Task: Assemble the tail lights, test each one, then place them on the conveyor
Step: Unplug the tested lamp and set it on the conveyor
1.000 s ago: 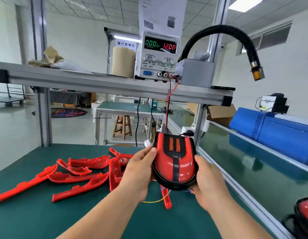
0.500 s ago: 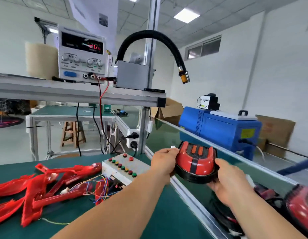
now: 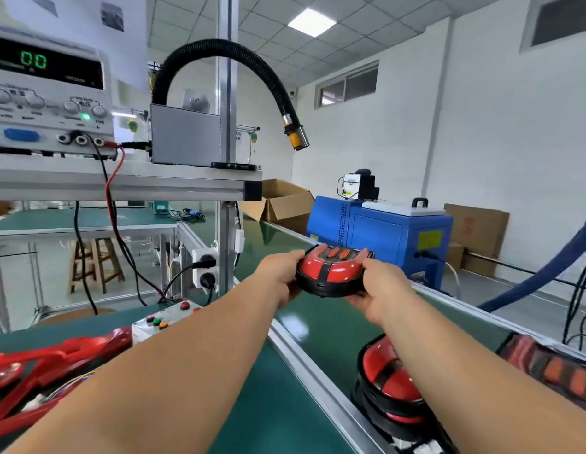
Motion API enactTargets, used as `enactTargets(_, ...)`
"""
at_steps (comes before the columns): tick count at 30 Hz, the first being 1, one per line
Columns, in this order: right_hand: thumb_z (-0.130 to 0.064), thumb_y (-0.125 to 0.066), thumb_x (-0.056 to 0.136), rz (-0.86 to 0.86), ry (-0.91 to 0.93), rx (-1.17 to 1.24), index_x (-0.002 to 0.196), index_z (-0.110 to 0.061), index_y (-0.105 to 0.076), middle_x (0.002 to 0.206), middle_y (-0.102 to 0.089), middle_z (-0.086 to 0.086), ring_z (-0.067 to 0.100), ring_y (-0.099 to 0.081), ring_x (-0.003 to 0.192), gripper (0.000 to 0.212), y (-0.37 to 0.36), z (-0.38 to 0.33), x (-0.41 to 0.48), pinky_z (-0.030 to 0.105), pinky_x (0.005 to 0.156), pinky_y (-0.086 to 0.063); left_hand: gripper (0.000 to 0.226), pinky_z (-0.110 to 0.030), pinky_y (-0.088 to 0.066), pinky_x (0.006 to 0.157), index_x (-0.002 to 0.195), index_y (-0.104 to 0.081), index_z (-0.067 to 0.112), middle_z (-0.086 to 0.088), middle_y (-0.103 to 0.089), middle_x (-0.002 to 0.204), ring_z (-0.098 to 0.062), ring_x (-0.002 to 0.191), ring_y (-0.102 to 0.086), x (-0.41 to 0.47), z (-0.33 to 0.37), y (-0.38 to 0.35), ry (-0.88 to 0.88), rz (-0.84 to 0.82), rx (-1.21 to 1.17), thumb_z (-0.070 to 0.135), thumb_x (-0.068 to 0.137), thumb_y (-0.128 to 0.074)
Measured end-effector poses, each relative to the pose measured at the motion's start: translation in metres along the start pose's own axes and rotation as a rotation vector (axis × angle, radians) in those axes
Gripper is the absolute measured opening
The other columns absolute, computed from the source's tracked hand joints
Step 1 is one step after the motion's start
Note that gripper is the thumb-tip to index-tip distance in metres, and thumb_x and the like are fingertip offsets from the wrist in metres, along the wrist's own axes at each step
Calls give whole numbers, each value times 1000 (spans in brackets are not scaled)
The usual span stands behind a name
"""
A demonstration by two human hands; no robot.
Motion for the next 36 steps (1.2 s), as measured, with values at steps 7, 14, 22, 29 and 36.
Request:
enactTargets(7, -17, -49, 100, -42, -17, -27, 113, -9, -61, 99, -71, 14, 28, -69, 84, 19, -2, 23, -14, 37, 58, -57, 21, -41, -55, 91, 107, -72, 10, -14, -73, 103, -24, 82, -66, -2, -13, 22, -23, -106, 68, 20, 91, -64)
enactTargets(14, -16, -44, 103, -76, 18, -46, 94, -13, -61, 89, -70, 8, 23, -66, 77, 19, -3, 56, -44, 34, 58, -51, 24, -50, -52, 92, 116, -66, 10, -16, -71, 110, -31, 96, -65, -8, -39, 52, -41, -162, 24, 18, 101, -49)
enactTargets(22, -21, -55, 99, -50, 100, -80, 95, -16, -61, 104, -69, 9, 26, -68, 92, 10, -26, 50, -42, 46, 87, -56, 23, -37, -58, 70, 106, -69, 15, -11, -75, 95, -24, 71, -70, -6, -30, 56, 14, -122, 58, 17, 102, -46)
enactTargets(29, -28, -61, 95, -7, 78, -91, 111, -8, -62, 109, -67, 13, 30, -67, 95, 25, -29, 36, -28, 46, 80, -59, 19, -46, -51, 92, 102, -72, 11, -15, -71, 100, -27, 81, -65, -9, -17, 45, 71, -152, 72, 14, 98, -54)
enactTargets(36, -29, -58, 97, 25, 94, -55, 118, -6, -57, 111, -66, 13, 26, -67, 92, 31, -3, 12, -45, 39, 70, -61, 26, -33, -59, 64, 86, -79, 14, -11, -75, 93, -21, 68, -70, -34, -2, 21, 37, -256, 81, 14, 95, -54)
Point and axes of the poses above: each hand's wrist, its own x-axis towards the middle knuckle, its own y-axis out of the back of the hand, z = x × y, the point moved 4 cm from there along x, towards the middle knuckle
